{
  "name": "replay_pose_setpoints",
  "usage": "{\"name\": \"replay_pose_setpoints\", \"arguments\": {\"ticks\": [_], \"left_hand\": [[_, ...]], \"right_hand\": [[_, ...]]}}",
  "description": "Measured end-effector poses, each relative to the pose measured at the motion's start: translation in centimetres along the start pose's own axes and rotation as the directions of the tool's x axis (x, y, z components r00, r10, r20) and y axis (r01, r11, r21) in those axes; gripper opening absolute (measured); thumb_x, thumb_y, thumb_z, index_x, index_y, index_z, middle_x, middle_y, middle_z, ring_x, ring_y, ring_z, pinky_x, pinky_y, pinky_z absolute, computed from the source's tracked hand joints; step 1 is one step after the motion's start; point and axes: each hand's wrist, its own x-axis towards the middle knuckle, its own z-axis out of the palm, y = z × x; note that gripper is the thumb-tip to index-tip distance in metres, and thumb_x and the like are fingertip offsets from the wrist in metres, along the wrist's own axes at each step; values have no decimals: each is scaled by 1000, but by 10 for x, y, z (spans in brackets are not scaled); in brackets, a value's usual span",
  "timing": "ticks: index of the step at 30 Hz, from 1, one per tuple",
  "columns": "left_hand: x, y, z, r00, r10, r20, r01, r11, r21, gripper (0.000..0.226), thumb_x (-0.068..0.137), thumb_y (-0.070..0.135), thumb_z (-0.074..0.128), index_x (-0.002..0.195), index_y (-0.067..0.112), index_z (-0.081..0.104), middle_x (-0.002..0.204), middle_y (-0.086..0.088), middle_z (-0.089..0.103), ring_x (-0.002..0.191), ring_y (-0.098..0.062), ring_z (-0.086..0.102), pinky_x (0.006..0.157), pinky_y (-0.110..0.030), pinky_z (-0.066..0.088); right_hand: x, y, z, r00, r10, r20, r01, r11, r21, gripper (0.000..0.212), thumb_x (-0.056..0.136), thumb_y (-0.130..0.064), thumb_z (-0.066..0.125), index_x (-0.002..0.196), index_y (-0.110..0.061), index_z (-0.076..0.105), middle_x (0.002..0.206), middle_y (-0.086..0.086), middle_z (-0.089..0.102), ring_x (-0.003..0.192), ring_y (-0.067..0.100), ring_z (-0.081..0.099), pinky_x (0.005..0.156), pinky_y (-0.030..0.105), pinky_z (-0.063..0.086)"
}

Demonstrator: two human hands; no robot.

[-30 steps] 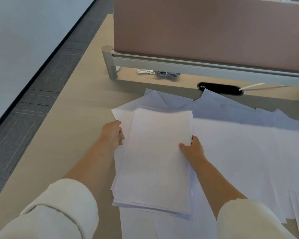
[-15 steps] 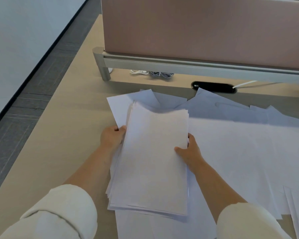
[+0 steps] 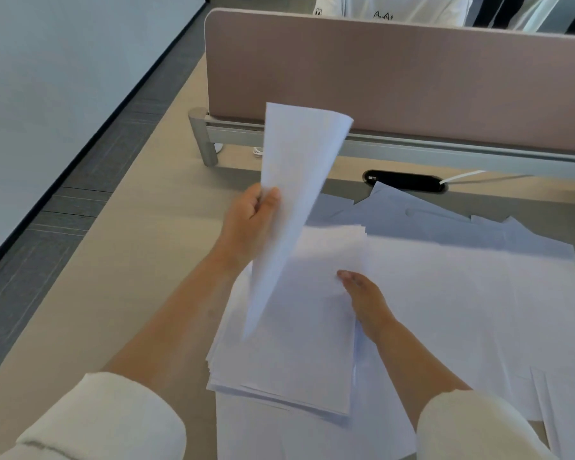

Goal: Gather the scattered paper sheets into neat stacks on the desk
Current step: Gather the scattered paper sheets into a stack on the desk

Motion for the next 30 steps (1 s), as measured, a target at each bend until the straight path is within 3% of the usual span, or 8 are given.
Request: {"name": "replay_pose_setpoints", "arguments": {"ticks": [3, 5, 10, 13, 16, 22, 26, 30], "left_hand": [[-10, 9, 11, 981, -127, 146, 161, 953, -256, 25, 99, 25, 44, 80, 12, 55, 68, -2, 56, 59, -13, 49, 53, -22, 41], [-15, 6, 13, 966, -197, 171, 240, 926, -292, 28, 99, 26, 44, 78, 15, 59, 61, 7, 65, 53, -7, 58, 50, -16, 47], [-16, -30, -4, 964, -264, 30, 264, 964, 3, 26, 93, 38, 52, 78, 18, 60, 69, 7, 67, 62, -12, 61, 53, -23, 44], [-17, -64, -11, 955, -289, -63, 293, 889, 351, 29, 87, 42, 60, 90, 13, 57, 79, 1, 61, 76, -21, 57, 56, -24, 39], [-23, -94, -10, 931, -358, -72, 351, 822, 448, 38, 81, 42, 67, 102, 12, 57, 94, -2, 64, 85, -22, 58, 68, -29, 40], [-36, -116, 7, 923, -353, -154, 385, 850, 360, 55, 87, 28, 64, 135, 11, 43, 100, -5, 59, 92, -23, 55, 79, -27, 37], [-40, -118, 10, 917, -321, -236, 379, 884, 273, 46, 91, 24, 58, 133, 10, 45, 93, 0, 57, 84, -17, 53, 76, -25, 35], [-38, -126, 9, 923, -361, -136, 385, 838, 387, 46, 91, 30, 57, 130, 7, 50, 125, -8, 57, 114, -25, 54, 97, -32, 40]], "right_hand": [[-2, -2, -4, 992, 107, 63, -118, 970, 215, 20, 94, -32, 52, 97, -23, 69, 116, -10, 62, 110, 17, 58, 104, 39, 42], [-7, -7, -5, 982, 169, 89, -190, 914, 358, 26, 96, -34, 49, 87, -20, 69, 94, -5, 68, 87, 18, 64, 88, 38, 52], [-15, -9, -17, 979, 183, 92, -204, 846, 493, 40, 98, -43, 39, 83, -13, 61, 76, 2, 66, 68, 19, 63, 55, 27, 54], [-14, -7, -17, 980, 171, 103, -199, 879, 434, 55, 96, -56, 27, 102, -11, 58, 87, 1, 58, 83, 19, 58, 76, 34, 50], [-9, 0, -15, 974, 142, 174, -202, 894, 400, 84, 91, -67, 20, 112, 2, 63, 83, 11, 64, 75, 22, 62, 69, 30, 50], [-7, 2, -10, 996, 85, 39, -89, 988, 124, 24, 91, -28, 60, 78, -7, 60, 82, 11, 64, 71, 24, 58, 68, 30, 51], [-9, 1, -9, 998, 62, -28, -61, 997, 43, 24, 93, -18, 55, 72, -10, 47, 69, 5, 48, 62, 17, 43, 57, 25, 37], [-8, 0, -6, 997, 45, -68, -47, 998, -34, 30, 97, -20, 47, 69, -15, 38, 67, 0, 41, 59, 13, 37, 54, 22, 32]]}}
